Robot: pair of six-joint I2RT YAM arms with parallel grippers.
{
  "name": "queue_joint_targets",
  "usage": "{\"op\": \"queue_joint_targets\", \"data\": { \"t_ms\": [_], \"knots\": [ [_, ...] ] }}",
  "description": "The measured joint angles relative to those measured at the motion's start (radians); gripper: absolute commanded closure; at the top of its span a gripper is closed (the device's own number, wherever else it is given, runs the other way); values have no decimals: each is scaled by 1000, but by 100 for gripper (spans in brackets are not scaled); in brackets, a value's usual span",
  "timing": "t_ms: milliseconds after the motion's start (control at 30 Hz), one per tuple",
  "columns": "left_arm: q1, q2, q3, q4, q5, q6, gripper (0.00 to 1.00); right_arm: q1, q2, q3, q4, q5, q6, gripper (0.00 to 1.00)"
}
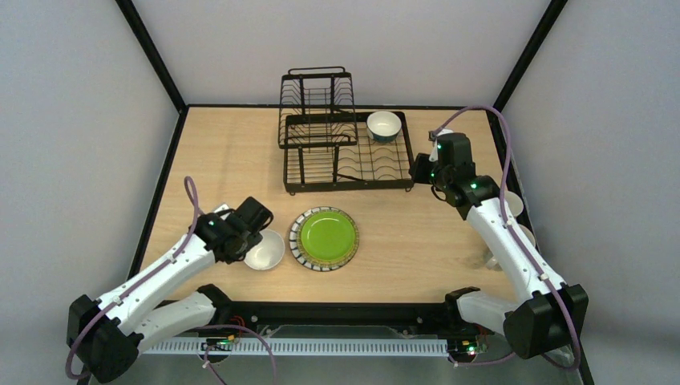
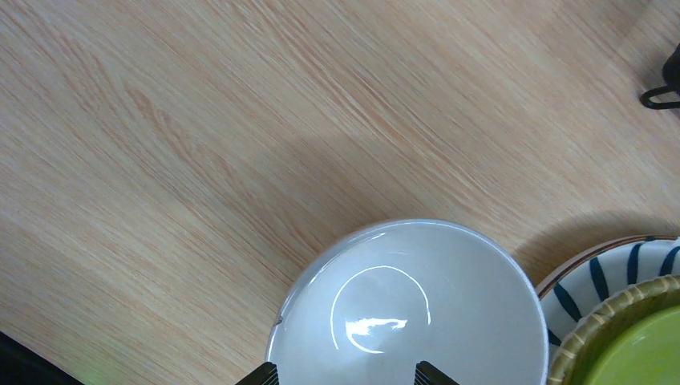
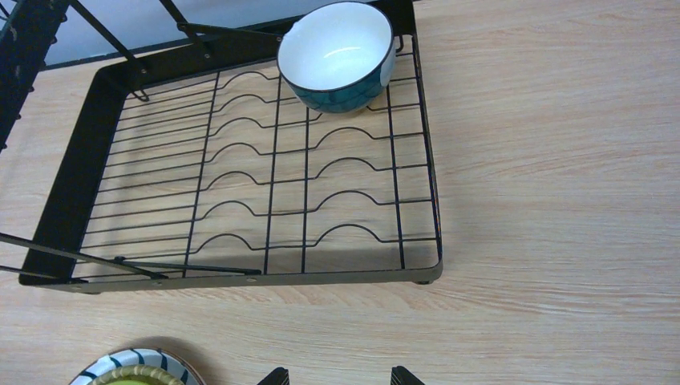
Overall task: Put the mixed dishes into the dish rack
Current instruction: Grab the bowl from the center of the board.
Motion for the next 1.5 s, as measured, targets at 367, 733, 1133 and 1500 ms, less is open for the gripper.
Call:
{"op": "queue_joint_targets", "data": {
  "t_ms": [367,733,1133,1500],
  "knots": [
    [0,-1,-91,44,16,-4,1,0,0,3,-24,28,8,27],
    [0,-1,-182,135,31,-8,1,0,0,21,-62,50,14,27],
    [0,60,-184,201,26,5,1,0,0,21,-66,60,19,27],
    [0,89,-184,216,21,21,8,0,8,21,-65,63,23,27]
  ]
}}
